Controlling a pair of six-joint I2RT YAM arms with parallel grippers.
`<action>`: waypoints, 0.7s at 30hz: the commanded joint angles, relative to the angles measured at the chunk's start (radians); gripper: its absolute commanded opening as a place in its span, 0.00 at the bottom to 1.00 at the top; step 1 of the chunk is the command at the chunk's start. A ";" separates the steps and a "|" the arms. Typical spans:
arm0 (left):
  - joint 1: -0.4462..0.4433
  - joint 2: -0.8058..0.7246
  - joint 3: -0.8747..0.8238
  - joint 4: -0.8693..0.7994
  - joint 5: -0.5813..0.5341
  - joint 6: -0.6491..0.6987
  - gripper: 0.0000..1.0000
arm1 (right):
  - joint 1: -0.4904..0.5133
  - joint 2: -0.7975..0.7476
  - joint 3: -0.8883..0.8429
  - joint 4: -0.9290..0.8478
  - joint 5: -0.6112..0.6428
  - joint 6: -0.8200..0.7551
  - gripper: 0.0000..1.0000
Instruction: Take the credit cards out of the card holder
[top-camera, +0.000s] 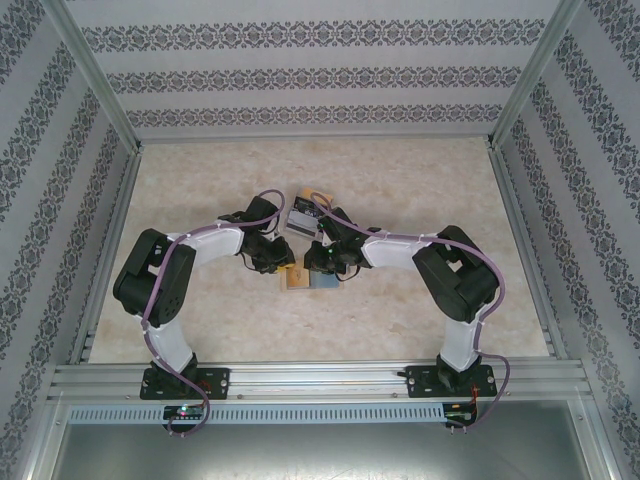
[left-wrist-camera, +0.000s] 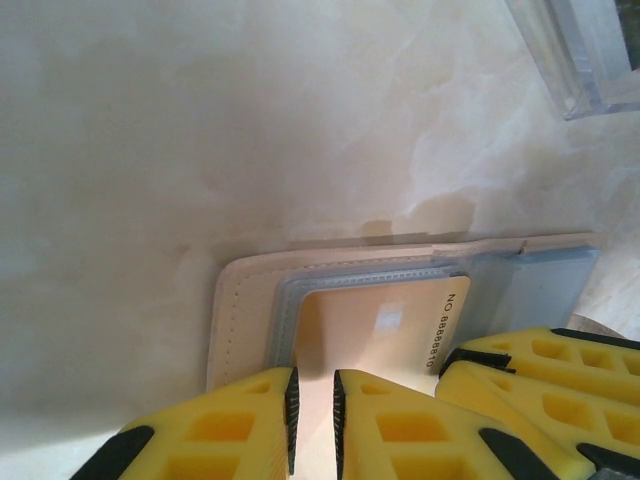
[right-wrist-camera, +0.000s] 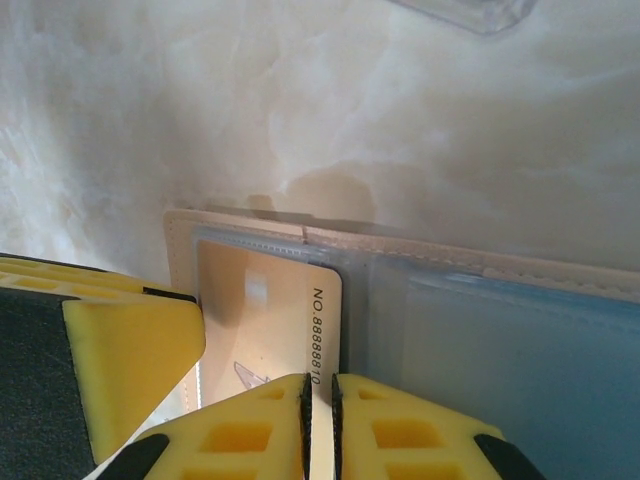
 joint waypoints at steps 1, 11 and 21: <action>-0.012 -0.014 0.024 -0.034 -0.003 0.026 0.21 | -0.011 0.020 0.010 0.014 -0.028 0.012 0.17; -0.012 -0.043 0.042 -0.097 -0.043 0.079 0.22 | -0.009 0.026 0.008 -0.012 0.006 0.004 0.20; -0.013 0.010 0.026 -0.065 -0.012 0.074 0.19 | -0.006 0.027 0.005 0.010 -0.007 0.005 0.22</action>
